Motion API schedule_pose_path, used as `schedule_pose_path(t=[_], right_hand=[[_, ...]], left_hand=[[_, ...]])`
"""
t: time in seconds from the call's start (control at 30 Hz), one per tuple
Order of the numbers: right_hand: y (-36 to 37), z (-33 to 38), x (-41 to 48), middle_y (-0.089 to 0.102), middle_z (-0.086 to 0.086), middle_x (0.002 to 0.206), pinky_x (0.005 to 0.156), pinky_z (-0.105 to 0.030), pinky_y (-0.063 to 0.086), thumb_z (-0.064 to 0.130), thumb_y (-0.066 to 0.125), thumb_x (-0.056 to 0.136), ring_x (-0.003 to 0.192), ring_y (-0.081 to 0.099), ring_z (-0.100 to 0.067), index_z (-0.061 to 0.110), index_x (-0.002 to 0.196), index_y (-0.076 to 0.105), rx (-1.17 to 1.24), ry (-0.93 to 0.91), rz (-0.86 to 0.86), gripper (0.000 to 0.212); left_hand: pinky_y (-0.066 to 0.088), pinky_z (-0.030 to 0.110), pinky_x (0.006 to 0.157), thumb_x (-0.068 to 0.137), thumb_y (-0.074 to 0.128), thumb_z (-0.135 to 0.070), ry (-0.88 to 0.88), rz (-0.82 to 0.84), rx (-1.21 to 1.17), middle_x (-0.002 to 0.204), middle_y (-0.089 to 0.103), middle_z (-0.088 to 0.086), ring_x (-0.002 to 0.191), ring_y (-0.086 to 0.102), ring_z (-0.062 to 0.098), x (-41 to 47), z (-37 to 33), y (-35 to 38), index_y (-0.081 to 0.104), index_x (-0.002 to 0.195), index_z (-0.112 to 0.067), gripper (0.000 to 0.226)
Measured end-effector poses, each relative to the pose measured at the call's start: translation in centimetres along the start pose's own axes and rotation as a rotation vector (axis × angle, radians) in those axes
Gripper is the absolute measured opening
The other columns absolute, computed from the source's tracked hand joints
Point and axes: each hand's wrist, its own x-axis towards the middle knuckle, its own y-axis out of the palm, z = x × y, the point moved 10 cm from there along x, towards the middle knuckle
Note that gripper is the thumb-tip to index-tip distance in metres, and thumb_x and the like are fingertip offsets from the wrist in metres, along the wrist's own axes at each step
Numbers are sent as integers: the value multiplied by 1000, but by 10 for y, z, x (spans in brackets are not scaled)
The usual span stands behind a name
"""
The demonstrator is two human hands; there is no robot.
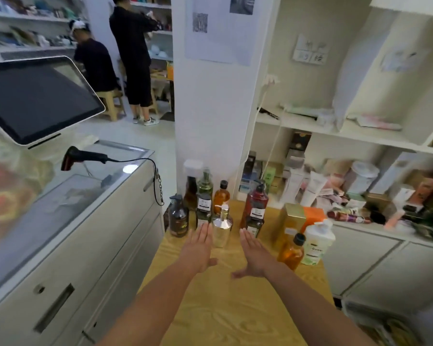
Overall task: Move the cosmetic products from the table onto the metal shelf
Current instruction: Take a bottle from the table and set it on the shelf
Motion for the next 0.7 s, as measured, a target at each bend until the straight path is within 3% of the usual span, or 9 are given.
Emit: schedule_pose_path(t=[0.27,0.57,0.63,0.7], right_hand=[[-9,-2,102,-23,-8,156,120,-37,-2,63,68,70,145,-18,-23,6,147,-20,73,71,12,130],[-1,-14,147,-15,-7,158,119,-36,2,55,76,67,146,-12,-22,9,149,-12,117,122,70,129],[3,-17,152,-8,-6,159,120,-36,7,51,79,64,147,-6,-21,13,151,-8,136,144,92,129],[4,-20,156,6,-6,159,118,-34,19,42,84,61,146,12,-23,14,151,-3,189,178,96,129]], left_hand=[[-1,38,119,92,49,-54,107,28,-32,159,-21,7,147,-17,21,83,27,-7,-20,149,-8,100],[14,38,118,90,54,-52,269,-9,34,160,1,13,146,5,28,114,10,7,1,151,-2,95],[16,39,117,91,56,-47,279,1,18,160,0,14,145,7,29,116,9,11,2,151,-2,93],[17,41,117,91,57,-41,278,32,-5,160,-6,14,145,7,31,118,9,16,-3,151,-2,93]])
